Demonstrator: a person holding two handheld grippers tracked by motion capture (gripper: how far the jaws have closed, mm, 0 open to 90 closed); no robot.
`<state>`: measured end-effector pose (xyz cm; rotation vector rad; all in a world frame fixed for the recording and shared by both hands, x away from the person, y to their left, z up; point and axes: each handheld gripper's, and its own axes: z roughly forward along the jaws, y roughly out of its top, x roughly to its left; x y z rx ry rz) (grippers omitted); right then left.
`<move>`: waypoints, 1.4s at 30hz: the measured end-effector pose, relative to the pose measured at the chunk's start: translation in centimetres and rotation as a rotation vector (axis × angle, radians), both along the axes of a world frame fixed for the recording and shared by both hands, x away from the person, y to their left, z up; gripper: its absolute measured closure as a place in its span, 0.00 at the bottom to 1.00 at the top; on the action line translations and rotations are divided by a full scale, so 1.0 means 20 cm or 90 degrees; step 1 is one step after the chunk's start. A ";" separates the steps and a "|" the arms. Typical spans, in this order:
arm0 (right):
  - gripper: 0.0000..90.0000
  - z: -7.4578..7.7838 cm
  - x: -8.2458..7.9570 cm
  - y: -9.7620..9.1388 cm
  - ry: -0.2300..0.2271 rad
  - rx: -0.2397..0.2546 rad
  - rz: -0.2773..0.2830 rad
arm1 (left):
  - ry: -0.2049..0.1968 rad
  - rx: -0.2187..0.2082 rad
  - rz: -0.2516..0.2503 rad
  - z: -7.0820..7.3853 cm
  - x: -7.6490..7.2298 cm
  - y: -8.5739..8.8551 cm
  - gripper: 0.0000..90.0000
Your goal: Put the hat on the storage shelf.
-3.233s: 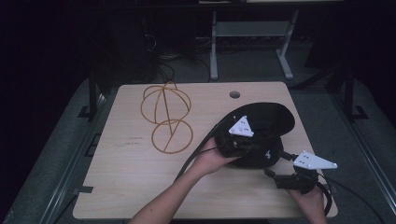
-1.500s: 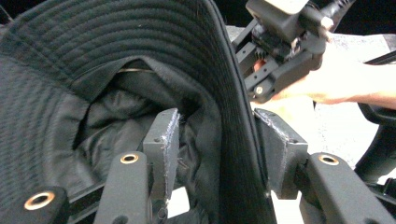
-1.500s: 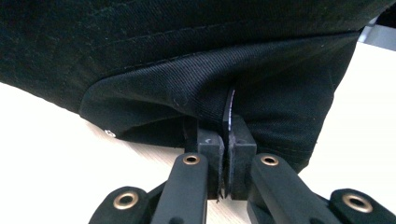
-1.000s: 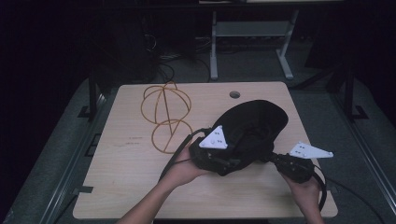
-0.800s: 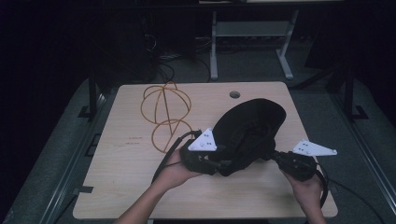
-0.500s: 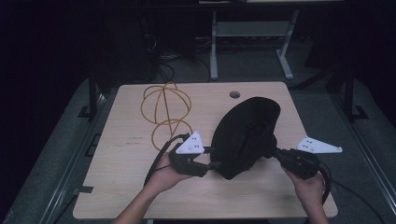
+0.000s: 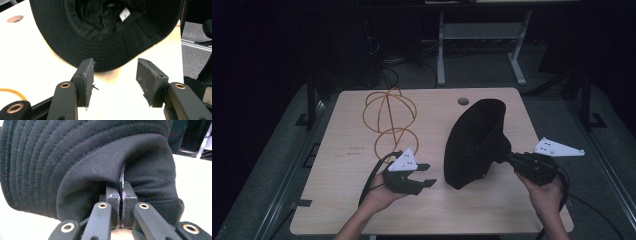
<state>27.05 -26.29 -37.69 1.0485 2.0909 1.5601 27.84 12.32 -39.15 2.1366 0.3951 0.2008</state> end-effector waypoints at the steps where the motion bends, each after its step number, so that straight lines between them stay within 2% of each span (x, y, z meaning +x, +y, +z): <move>1: 0.97 0.01 0.00 0.00 -0.002 0.002 0.001 | -0.001 0.001 0.002 0.00 0.00 0.01 0.53; 8: 0.97 0.09 0.02 0.02 -0.011 0.020 0.010 | -0.003 -0.003 0.020 -0.05 -0.01 0.07 0.50; 12: 0.97 0.15 0.04 0.03 -0.020 0.022 0.013 | -0.008 0.015 0.023 -0.09 -0.02 0.10 0.48; 20: 0.97 0.28 0.07 0.06 -0.045 0.031 0.023 | -0.008 0.026 0.034 -0.14 -0.02 0.13 0.43; 26: 0.97 0.40 0.10 0.09 -0.064 0.038 0.041 | -0.009 0.011 0.049 -0.16 -0.02 0.15 0.41; 31: 0.97 0.50 0.13 0.15 -0.069 0.039 0.057 | -0.015 0.009 0.051 -0.15 -0.03 0.17 0.40; 35: 0.97 0.55 0.17 0.19 -0.072 0.050 0.068 | -0.017 0.007 0.054 -0.16 -0.03 0.18 0.40; 42: 0.97 0.58 0.25 0.26 -0.058 0.062 0.083 | -0.022 0.009 0.054 -0.17 -0.03 0.18 0.40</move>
